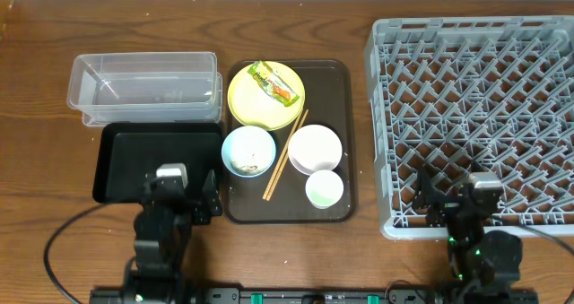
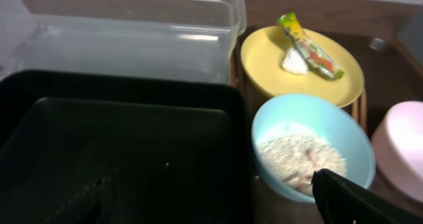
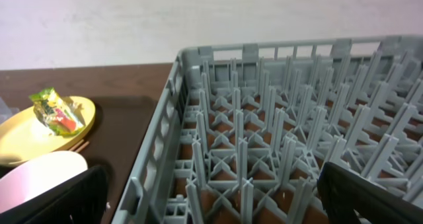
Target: Sort waste into correct bins and load items into the dishwasher rack
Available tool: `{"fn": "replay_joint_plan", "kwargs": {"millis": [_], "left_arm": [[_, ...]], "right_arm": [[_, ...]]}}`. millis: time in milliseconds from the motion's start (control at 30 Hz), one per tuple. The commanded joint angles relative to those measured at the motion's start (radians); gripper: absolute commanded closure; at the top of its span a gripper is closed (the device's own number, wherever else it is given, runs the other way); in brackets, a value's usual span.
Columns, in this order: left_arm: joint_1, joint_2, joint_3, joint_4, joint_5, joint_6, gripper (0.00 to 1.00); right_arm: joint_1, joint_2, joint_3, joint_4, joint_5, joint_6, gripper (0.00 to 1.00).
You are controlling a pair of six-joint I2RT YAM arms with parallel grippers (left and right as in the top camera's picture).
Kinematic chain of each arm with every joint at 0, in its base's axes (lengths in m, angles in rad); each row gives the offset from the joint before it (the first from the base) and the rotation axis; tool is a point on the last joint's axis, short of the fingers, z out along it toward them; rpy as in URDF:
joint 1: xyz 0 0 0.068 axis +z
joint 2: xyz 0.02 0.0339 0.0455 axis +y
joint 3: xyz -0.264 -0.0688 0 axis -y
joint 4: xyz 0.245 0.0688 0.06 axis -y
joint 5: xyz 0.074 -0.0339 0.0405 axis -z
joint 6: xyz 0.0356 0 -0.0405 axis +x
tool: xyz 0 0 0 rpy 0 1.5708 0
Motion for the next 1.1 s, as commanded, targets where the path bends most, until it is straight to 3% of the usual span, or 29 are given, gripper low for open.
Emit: {"fn": "replay_joint_plan", "kwargs": {"millis": [0,333,600,767,1067], "left_arm": [[0.0,0.141,0.143,-0.047,0.063,-0.009,0.04],[0.0,0.588,0.531,-0.409,0.209,-0.01,0.04],[0.0,0.764,0.734,-0.705,0.219,-0.01,0.04],[0.0,0.781,0.727,-0.718,0.204,-0.009,0.04],[0.0,0.787,0.726,-0.672,0.253,-0.01,0.03]], "right_arm": [[-0.005,0.093,0.096,-0.048,-0.004,0.021,0.01],[-0.005,0.491,0.442,-0.33,-0.004,0.019,0.01],[-0.005,0.792,0.702,-0.636,0.001,-0.011,0.01],[-0.005,0.896,0.75,-0.667,-0.018,-0.01,0.01],[-0.005,0.913,0.75,-0.667,-0.079,-0.006,0.01]]}}
